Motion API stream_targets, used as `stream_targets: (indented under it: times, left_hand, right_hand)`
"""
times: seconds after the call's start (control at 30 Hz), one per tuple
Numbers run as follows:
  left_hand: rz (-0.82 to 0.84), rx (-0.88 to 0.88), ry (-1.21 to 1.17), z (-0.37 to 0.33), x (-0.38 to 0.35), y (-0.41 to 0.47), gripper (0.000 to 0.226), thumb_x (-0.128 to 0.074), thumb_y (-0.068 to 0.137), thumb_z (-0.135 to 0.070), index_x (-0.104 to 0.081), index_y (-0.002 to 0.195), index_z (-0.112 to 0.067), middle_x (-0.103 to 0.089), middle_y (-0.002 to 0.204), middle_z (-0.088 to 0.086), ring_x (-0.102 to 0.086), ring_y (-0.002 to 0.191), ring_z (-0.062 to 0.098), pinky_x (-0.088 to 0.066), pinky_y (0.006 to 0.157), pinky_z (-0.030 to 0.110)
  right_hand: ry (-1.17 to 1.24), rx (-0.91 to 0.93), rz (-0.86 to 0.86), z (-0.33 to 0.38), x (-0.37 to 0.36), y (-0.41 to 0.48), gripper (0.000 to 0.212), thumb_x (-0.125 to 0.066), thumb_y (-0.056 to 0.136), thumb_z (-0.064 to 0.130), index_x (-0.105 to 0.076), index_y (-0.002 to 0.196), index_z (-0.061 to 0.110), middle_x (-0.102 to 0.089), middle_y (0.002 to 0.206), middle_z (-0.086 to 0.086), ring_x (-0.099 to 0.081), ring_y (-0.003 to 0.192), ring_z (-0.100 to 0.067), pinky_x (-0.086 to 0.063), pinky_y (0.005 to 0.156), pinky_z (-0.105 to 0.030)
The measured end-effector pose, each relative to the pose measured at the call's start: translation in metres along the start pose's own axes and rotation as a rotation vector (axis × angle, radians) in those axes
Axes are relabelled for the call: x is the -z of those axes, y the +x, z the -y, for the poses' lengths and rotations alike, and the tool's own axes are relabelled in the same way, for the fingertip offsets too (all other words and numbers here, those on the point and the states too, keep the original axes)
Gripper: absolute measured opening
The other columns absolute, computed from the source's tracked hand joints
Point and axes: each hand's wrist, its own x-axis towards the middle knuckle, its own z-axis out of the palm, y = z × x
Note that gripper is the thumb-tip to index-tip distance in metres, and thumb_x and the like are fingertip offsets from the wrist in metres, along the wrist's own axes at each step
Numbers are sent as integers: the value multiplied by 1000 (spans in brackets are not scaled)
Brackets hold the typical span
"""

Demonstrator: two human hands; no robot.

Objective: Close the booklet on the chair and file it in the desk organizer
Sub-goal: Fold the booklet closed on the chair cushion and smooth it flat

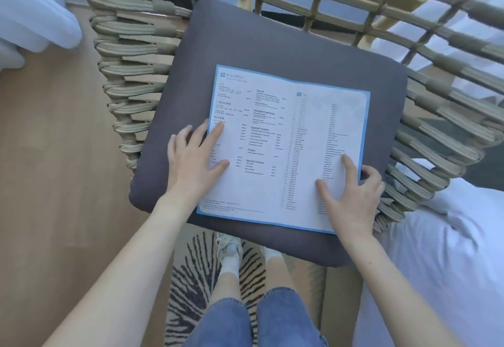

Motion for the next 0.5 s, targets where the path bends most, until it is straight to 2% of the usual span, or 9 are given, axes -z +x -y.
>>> stream_targets:
  times: [0.17,0.3,0.4,0.5]
  left_hand:
    - [48,-44,35,-3,-6,2,71,-61,88,-41,-29,151,-33,-24,162,-1,-13,147,34,-6,119,50]
    - [67,-84,80,2,-7,-4,70,-58,91,-41,-27,153,-27,-20,164,0,-8,149,33,-7,120,49]
    - [69,-131,130,7,-10,-9,69,-50,95,-44,-22,155,-24,-19,164,3,-8,150,34,-9,120,51]
    - [59,-176,183,12,-16,-10,66,-37,99,-49,-18,156,-23,-18,164,5,-9,150,36,-10,119,51]
  right_hand:
    - [-6,-40,-28,-7,-2,-18,71,-67,82,50,-45,144,25,-40,129,-21,-38,112,-37,-34,100,-50]
    - [-26,-29,-51,-6,-8,-27,70,-68,84,46,-46,145,21,-41,134,-25,-37,113,-39,-34,101,-54]
    - [-59,49,-88,-8,-12,-28,67,-62,88,42,-45,146,12,-37,148,-29,-36,130,-43,-30,107,-56]
    - [-75,155,-66,-13,-17,-29,70,-50,94,41,-36,151,3,-29,159,-23,-25,147,-38,-19,119,-52]
